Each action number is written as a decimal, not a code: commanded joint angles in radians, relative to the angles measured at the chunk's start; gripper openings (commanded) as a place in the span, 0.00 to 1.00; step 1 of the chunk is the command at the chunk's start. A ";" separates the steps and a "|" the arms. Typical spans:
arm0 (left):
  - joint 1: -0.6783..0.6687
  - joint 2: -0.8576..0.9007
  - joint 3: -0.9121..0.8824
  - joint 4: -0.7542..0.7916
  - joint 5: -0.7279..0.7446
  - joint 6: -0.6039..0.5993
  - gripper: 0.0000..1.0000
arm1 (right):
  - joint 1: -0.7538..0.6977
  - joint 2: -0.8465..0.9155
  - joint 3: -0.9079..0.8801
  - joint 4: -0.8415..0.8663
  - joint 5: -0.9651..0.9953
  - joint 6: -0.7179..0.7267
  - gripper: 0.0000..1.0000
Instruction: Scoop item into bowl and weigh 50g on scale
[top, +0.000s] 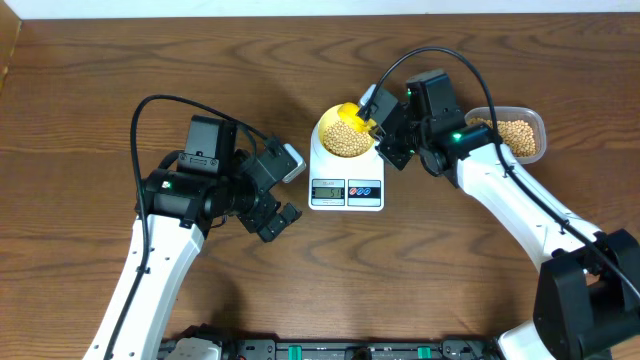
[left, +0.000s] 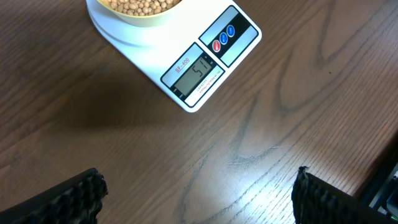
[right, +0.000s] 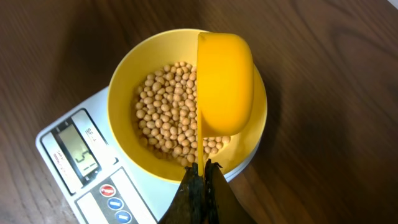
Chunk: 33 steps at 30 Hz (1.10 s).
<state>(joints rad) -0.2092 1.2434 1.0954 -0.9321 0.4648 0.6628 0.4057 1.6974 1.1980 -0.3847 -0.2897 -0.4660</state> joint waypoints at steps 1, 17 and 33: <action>0.005 -0.003 0.018 -0.002 0.002 0.017 0.98 | 0.027 0.040 0.019 0.000 0.031 -0.048 0.01; 0.005 -0.003 0.018 -0.002 0.002 0.017 0.98 | 0.064 0.055 0.019 -0.031 0.019 -0.017 0.01; 0.005 -0.003 0.018 -0.002 0.002 0.017 0.98 | -0.032 0.055 0.059 -0.065 -0.257 0.179 0.01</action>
<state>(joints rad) -0.2092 1.2434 1.0954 -0.9321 0.4648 0.6628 0.4080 1.7535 1.2350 -0.4423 -0.4213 -0.3714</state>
